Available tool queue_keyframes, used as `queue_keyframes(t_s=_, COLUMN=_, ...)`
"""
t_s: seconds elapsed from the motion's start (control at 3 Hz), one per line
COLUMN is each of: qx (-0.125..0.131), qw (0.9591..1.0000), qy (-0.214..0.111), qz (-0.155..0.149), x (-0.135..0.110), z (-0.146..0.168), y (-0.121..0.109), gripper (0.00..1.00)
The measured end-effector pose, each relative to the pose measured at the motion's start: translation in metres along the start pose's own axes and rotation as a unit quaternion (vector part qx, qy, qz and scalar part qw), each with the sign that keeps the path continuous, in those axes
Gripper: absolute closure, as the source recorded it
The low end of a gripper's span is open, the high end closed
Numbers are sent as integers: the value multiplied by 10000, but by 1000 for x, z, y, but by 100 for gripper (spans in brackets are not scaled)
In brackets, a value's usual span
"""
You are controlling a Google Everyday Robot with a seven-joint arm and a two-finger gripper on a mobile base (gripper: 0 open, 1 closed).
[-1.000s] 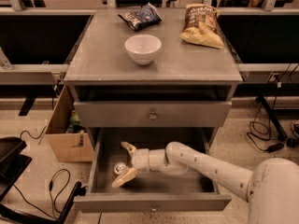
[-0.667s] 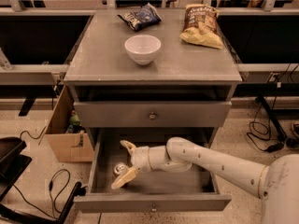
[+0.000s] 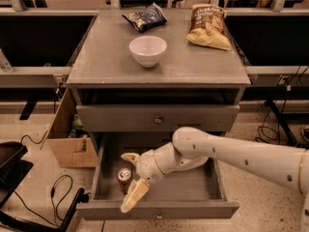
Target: Place orange can into middle drawer
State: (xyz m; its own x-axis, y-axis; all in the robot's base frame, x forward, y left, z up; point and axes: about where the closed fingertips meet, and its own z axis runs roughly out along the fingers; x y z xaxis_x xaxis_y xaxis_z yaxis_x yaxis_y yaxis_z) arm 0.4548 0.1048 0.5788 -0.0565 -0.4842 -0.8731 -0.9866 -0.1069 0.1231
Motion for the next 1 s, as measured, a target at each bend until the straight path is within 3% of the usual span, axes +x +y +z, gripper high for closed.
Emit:
queue_keyframes(t_s=0.33, qx=-348, qw=9941, qy=958, qz=370, x=-2, z=-24, y=45, gripper=0)
queue_keyframes(t_s=0.67, qx=-234, qw=9794, qy=1897, qz=655, x=-7, z=-57, y=78, gripper=0)
queue_keyframes(t_s=1.0, qx=389, qw=9655, qy=2457, qz=763, x=-15, z=-94, y=109, gripper=0)
